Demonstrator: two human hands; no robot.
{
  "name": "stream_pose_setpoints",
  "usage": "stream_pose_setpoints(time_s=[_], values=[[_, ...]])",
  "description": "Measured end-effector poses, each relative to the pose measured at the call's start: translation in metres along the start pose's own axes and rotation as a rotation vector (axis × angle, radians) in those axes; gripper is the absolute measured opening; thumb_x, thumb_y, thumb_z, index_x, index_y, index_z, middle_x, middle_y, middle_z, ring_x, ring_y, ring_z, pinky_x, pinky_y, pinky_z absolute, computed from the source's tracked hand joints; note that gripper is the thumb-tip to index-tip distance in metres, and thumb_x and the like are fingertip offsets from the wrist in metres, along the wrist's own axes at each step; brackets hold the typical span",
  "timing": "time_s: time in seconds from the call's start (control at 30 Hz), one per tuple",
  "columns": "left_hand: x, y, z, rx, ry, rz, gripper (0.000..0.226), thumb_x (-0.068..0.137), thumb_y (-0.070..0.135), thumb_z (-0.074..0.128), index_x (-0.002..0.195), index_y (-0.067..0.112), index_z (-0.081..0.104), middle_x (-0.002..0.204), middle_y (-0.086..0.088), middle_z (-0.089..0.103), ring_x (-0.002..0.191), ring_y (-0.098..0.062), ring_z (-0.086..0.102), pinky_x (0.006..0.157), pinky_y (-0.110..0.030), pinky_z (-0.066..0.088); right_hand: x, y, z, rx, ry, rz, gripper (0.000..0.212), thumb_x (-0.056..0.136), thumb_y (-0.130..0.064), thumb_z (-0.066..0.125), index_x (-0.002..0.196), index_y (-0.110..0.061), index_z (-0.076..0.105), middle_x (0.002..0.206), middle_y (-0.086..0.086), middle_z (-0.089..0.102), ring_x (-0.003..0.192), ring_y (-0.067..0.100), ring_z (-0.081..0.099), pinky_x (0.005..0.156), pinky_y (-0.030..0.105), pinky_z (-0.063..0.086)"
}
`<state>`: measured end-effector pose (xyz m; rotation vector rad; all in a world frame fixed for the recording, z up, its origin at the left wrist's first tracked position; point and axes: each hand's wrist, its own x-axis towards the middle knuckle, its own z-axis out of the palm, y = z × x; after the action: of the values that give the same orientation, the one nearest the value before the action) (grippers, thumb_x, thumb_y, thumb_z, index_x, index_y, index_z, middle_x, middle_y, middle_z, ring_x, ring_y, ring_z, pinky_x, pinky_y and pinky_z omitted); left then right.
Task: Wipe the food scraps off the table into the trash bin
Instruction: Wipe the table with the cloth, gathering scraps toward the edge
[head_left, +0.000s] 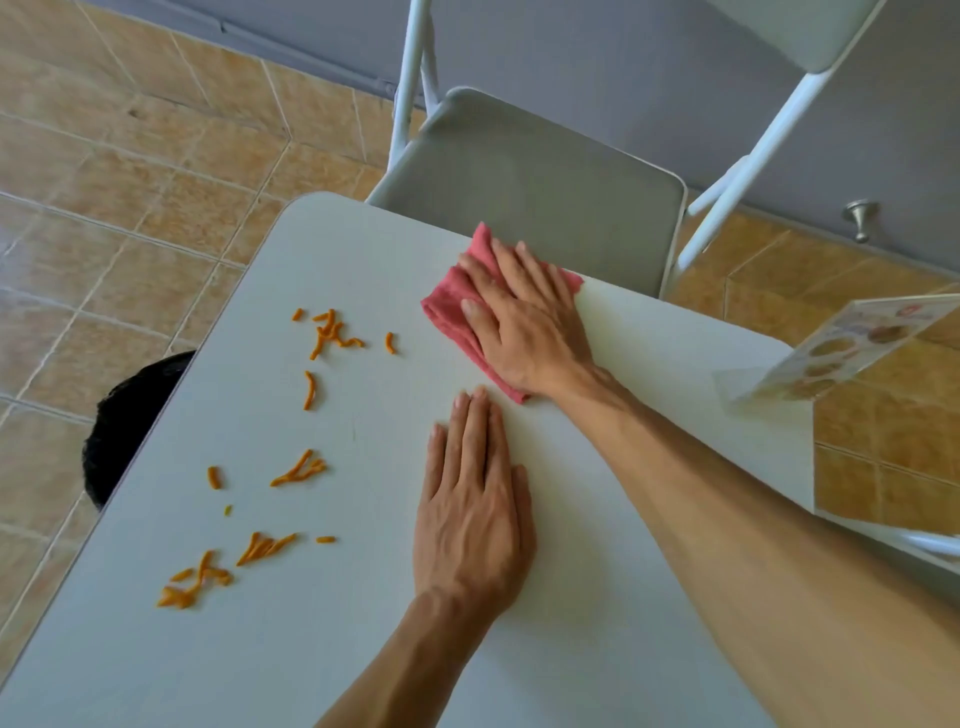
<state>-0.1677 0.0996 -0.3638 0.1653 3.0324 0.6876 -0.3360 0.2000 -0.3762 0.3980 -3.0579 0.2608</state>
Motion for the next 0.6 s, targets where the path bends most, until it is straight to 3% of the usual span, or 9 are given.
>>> stream_pose_setpoints(time_s=[0.1, 0.13, 0.27, 0.3, 0.4, 0.43, 0.53, 0.6], values=[[-0.005, -0.007, -0.003, -0.032, 0.004, 0.035, 0.057, 0.099, 0.017, 0.041, 0.150, -0.004, 0.030, 0.161, -0.017, 0.023, 0.152, -0.027, 0.015, 0.120, -0.042, 0.014, 0.004, -0.004, 0.006, -0.033, 0.096, 0.458, 0.060, 0.101, -0.049, 0.023, 0.153, -0.026, 0.039, 0.164, 0.009, 0.031, 0.150, 0.034, 0.028, 0.122, 0.051, 0.021], [-0.008, -0.011, -0.004, -0.035, 0.011, 0.039, 0.057, 0.098, 0.015, 0.044, 0.149, -0.005, 0.031, 0.160, -0.018, 0.025, 0.151, -0.028, 0.016, 0.120, -0.043, 0.015, 0.003, -0.017, 0.008, -0.027, 0.113, 0.505, 0.059, 0.101, -0.048, 0.025, 0.153, -0.024, 0.040, 0.164, 0.010, 0.031, 0.151, 0.034, 0.028, 0.122, 0.052, 0.020], [-0.013, -0.024, -0.008, -0.063, 0.023, 0.012, 0.057, 0.096, 0.011, 0.044, 0.149, -0.006, 0.031, 0.159, -0.019, 0.026, 0.151, -0.028, 0.017, 0.121, -0.041, 0.013, -0.014, -0.022, 0.003, 0.019, -0.006, -0.002, 0.061, 0.101, -0.050, 0.022, 0.153, -0.026, 0.041, 0.164, 0.006, 0.031, 0.151, 0.030, 0.030, 0.122, 0.048, 0.020], [-0.013, -0.025, -0.009, -0.076, 0.024, 0.012, 0.057, 0.096, 0.011, 0.043, 0.149, -0.006, 0.030, 0.160, -0.019, 0.025, 0.151, -0.027, 0.015, 0.121, -0.040, 0.011, -0.019, -0.011, 0.001, 0.018, -0.007, 0.009, 0.060, 0.101, -0.050, 0.022, 0.153, -0.026, 0.041, 0.164, 0.006, 0.031, 0.151, 0.029, 0.030, 0.122, 0.047, 0.020], [-0.011, -0.024, -0.009, -0.088, 0.019, 0.014, 0.056, 0.096, 0.009, 0.041, 0.149, -0.006, 0.030, 0.160, -0.019, 0.025, 0.151, -0.026, 0.013, 0.122, -0.038, 0.008, -0.058, -0.002, 0.000, -0.010, 0.148, 0.473, 0.055, 0.104, -0.044, 0.028, 0.149, -0.020, 0.048, 0.160, 0.011, 0.039, 0.147, 0.033, 0.037, 0.120, 0.051, 0.027], [-0.011, -0.022, -0.009, -0.093, 0.017, 0.009, 0.056, 0.096, 0.009, 0.041, 0.149, -0.007, 0.031, 0.159, -0.020, 0.026, 0.151, -0.027, 0.014, 0.122, -0.038, 0.007, -0.074, -0.009, -0.003, -0.004, 0.151, 0.505, 0.053, 0.104, -0.042, 0.030, 0.148, -0.019, 0.049, 0.160, 0.012, 0.039, 0.146, 0.034, 0.038, 0.120, 0.052, 0.028], [-0.009, -0.019, -0.012, -0.123, -0.011, -0.034, 0.056, 0.098, 0.016, 0.034, 0.150, -0.005, 0.030, 0.160, -0.020, 0.024, 0.151, -0.028, 0.014, 0.123, -0.036, 0.005, -0.125, -0.007, -0.017, 0.032, 0.011, 0.140, 0.053, 0.106, -0.044, 0.026, 0.153, -0.025, 0.041, 0.166, 0.005, 0.028, 0.152, 0.029, 0.028, 0.123, 0.050, 0.022], [-0.005, -0.013, -0.016, -0.146, -0.014, -0.046, 0.059, 0.098, 0.023, 0.030, 0.150, -0.004, 0.029, 0.160, -0.019, 0.024, 0.151, -0.028, 0.013, 0.123, -0.039, 0.007, -0.158, 0.013, -0.028, 0.034, -0.015, 0.160, 0.051, 0.108, -0.045, 0.026, 0.156, -0.029, 0.035, 0.167, 0.001, 0.023, 0.154, 0.025, 0.023, 0.124, 0.048, 0.021]])
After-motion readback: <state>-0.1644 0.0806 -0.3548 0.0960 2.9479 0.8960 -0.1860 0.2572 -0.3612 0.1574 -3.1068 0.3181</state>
